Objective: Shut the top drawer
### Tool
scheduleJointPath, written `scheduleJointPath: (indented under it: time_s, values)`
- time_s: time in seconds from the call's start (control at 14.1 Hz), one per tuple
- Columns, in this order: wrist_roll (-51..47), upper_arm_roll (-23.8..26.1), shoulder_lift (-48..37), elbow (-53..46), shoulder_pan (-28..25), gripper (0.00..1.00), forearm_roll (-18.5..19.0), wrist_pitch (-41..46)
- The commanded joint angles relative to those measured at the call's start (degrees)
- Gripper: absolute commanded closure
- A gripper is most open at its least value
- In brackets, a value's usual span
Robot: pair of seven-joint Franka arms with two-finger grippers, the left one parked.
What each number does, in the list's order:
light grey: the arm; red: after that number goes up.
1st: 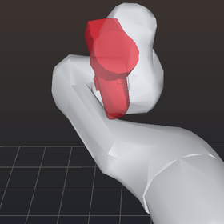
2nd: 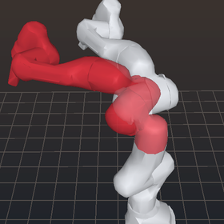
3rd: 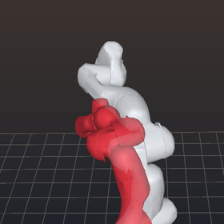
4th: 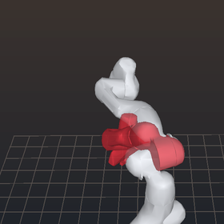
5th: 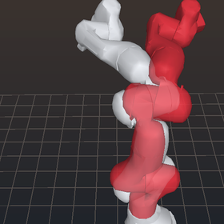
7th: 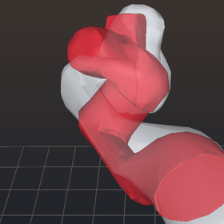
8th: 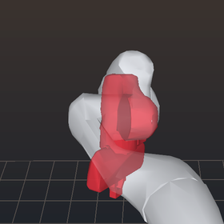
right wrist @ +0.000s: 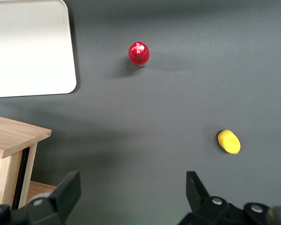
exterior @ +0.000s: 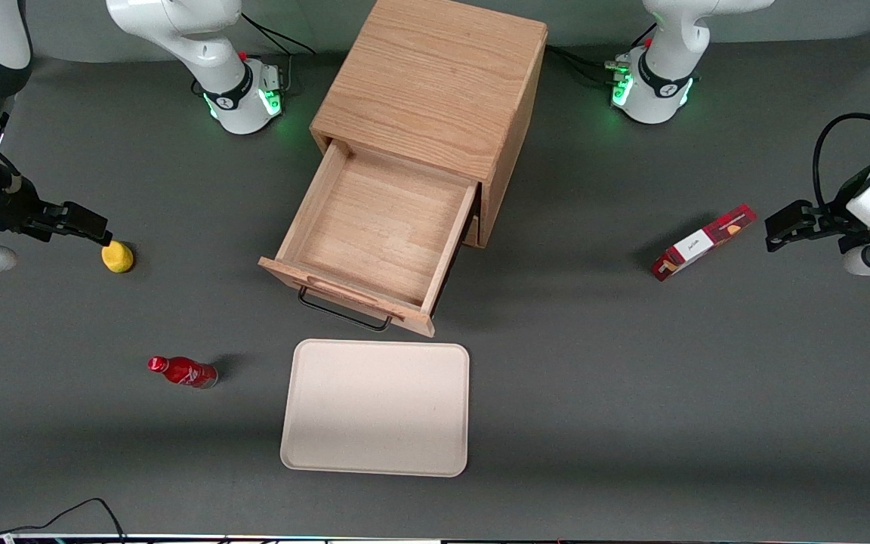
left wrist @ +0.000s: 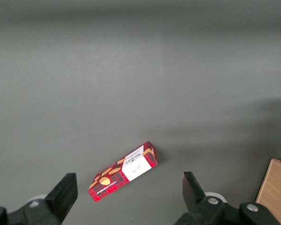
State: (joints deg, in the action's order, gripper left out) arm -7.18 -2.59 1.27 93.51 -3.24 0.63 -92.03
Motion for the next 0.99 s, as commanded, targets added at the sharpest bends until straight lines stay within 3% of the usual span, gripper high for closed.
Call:
scheduleJointPath:
  time_s: [0.0, 0.92]
  values:
    - [1.4, -0.2, 0.6, -1.3, -0.4, 0.0, 0.8, 1.1]
    - [1.5, -0.3, -1.1, -2.7, -0.4, 0.0, 0.3, 1.1]
